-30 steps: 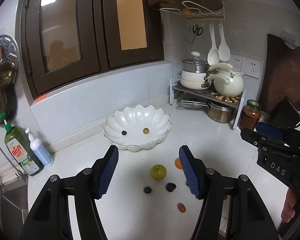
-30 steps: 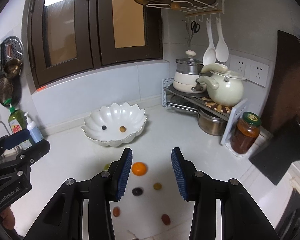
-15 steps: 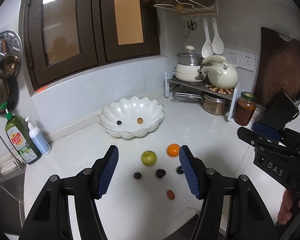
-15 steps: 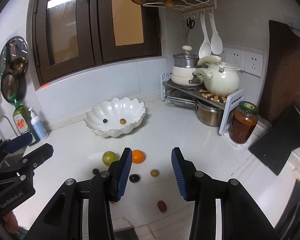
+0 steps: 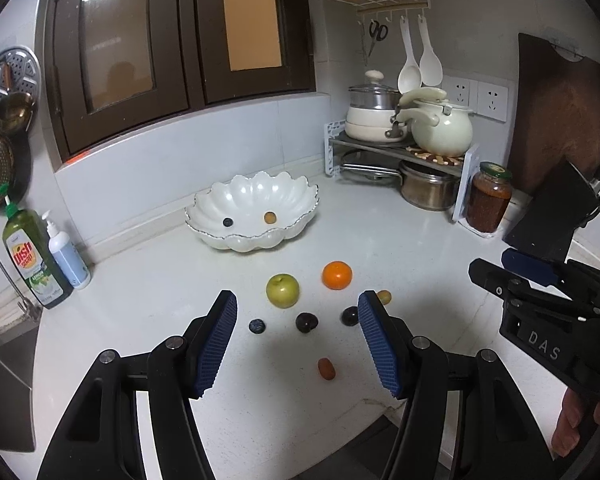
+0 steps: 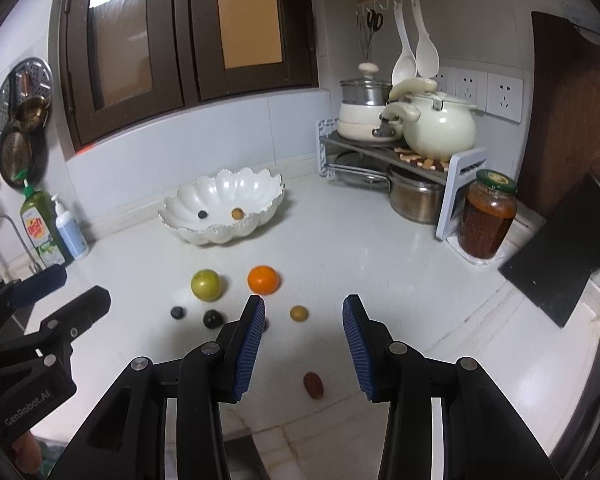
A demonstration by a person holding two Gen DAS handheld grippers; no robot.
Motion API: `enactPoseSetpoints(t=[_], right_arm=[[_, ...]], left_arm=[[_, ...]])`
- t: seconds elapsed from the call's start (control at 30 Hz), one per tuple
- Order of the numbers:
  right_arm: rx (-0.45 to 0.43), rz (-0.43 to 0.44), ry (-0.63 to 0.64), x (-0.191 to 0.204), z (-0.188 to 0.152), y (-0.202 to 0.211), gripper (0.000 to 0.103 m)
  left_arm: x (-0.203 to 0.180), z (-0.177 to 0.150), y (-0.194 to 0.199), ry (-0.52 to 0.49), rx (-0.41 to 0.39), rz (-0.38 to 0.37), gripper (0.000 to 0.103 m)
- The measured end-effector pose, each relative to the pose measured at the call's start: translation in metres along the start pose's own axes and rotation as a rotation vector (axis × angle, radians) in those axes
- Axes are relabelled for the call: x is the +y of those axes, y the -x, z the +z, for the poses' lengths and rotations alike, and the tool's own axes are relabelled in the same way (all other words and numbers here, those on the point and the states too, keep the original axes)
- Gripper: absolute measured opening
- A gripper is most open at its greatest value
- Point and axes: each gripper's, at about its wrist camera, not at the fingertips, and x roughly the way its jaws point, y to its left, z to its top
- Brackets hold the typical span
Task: Organize fruits
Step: 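Move both open tools back from the bowl toward the remaining fruits, then lower the left tool onto the red-brown oval fruit and close it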
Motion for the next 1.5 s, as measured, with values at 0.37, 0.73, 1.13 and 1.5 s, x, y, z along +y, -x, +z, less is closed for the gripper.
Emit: enactPoseSetpoints(t=[0.37,0.73,1.13,1.5], right_arm=[[0.04,-0.007,0.021,-0.002,-0.026,-0.024,0.042],[0.08,-0.008,0.033,-0.002,-0.053,-0.049,0.042],[0.156,0.001,0.028,-0.005,-0.074,-0.075,0.042],[0.205,-0.009,0.012,-0.01,-0.084,-0.096,0.042]], left_arm=[[-0.005,-0.027,-0.029,0.014,0.044,0.03,0.062],[-0.003,-0.057,-0.062,0.042,0.123,0.02,0.062],[-0.015,-0.07,-0.08,0.021,0.114,0.022,0.061],[-0.023,-0.083,-0.112,0.029,0.162,-0.004,0.05]])
